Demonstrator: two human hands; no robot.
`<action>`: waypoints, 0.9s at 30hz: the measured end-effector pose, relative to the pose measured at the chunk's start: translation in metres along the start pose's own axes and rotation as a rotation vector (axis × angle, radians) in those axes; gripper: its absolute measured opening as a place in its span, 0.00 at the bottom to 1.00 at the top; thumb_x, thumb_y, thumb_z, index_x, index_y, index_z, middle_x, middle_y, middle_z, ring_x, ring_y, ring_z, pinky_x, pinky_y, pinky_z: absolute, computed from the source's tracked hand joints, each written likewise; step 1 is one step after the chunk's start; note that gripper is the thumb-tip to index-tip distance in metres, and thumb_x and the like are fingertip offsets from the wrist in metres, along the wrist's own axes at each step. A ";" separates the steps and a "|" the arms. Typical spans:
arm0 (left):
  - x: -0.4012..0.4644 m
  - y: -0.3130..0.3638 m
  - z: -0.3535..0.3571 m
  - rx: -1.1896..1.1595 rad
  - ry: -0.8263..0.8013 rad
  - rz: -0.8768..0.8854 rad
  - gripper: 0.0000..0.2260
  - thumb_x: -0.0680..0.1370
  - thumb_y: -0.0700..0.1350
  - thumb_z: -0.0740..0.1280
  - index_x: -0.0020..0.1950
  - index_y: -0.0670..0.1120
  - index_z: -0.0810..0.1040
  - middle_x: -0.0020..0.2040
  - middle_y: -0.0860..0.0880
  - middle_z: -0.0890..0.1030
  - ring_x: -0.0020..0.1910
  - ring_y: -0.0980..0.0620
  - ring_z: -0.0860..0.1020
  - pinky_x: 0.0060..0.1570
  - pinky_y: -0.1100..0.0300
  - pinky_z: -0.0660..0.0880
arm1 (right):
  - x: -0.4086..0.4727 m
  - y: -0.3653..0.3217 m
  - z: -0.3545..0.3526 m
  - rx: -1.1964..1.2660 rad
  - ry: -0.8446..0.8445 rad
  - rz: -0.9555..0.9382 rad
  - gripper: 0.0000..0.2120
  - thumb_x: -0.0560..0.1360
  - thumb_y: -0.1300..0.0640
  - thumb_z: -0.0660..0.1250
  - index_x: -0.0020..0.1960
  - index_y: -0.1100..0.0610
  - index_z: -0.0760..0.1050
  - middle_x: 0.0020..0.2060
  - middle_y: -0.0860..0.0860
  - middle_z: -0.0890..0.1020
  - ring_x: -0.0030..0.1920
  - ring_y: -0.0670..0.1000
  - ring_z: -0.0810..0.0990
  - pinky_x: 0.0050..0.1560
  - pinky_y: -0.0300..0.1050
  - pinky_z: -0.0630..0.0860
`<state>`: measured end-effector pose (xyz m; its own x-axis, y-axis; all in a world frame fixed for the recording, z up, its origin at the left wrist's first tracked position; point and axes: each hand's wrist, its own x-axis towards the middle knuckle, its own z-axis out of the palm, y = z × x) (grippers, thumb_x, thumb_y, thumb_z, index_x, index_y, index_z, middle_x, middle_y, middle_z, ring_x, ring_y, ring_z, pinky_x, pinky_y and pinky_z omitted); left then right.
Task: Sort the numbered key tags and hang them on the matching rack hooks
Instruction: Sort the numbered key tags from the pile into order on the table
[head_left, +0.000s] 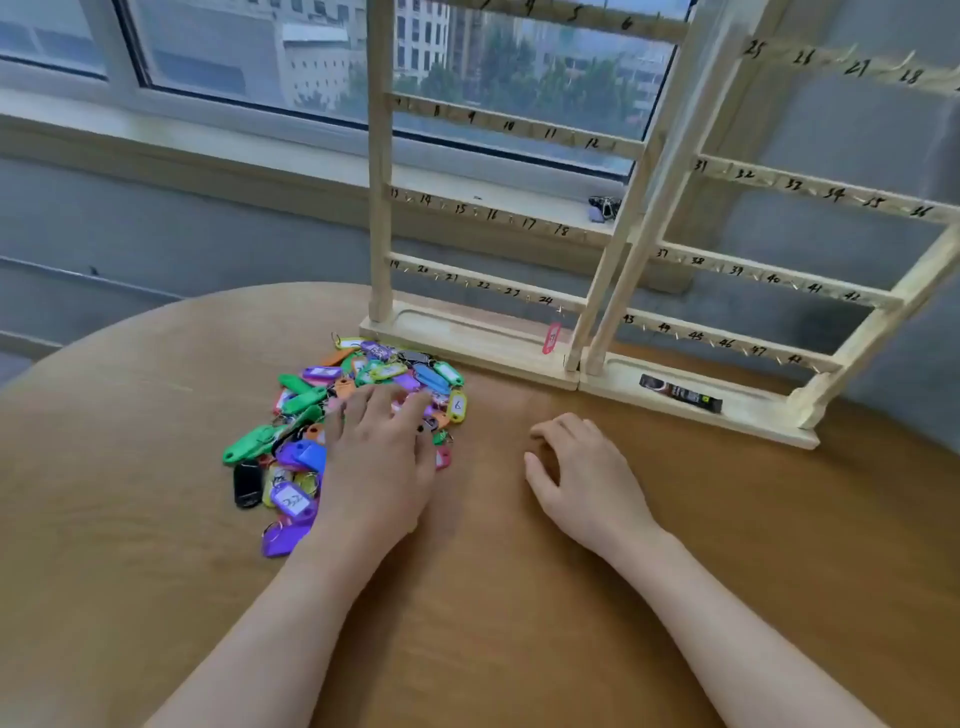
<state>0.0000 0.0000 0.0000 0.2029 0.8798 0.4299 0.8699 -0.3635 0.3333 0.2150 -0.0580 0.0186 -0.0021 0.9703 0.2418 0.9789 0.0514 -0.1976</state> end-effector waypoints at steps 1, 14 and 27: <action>0.000 -0.003 0.001 0.010 0.024 -0.021 0.15 0.75 0.45 0.71 0.62 0.49 0.81 0.61 0.45 0.80 0.65 0.42 0.70 0.68 0.43 0.61 | 0.014 -0.003 0.005 0.077 0.001 -0.003 0.16 0.82 0.47 0.61 0.67 0.50 0.74 0.57 0.45 0.76 0.57 0.47 0.74 0.58 0.44 0.74; 0.002 -0.008 0.008 0.042 0.133 -0.043 0.10 0.73 0.48 0.68 0.49 0.51 0.87 0.47 0.51 0.83 0.53 0.44 0.77 0.59 0.39 0.69 | 0.089 -0.021 0.048 0.353 -0.035 -0.013 0.19 0.77 0.41 0.69 0.64 0.48 0.78 0.48 0.42 0.75 0.50 0.42 0.73 0.57 0.45 0.72; 0.006 0.001 -0.005 -0.305 0.352 -0.079 0.07 0.79 0.47 0.66 0.52 0.47 0.83 0.42 0.52 0.83 0.43 0.50 0.76 0.53 0.59 0.63 | 0.089 -0.019 0.042 0.767 0.048 0.109 0.02 0.80 0.55 0.69 0.50 0.52 0.77 0.40 0.46 0.83 0.41 0.44 0.80 0.41 0.37 0.74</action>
<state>-0.0005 0.0033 0.0072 -0.0696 0.7702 0.6340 0.6942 -0.4190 0.5852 0.1880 0.0370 0.0041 0.1117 0.9690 0.2205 0.5580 0.1224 -0.8208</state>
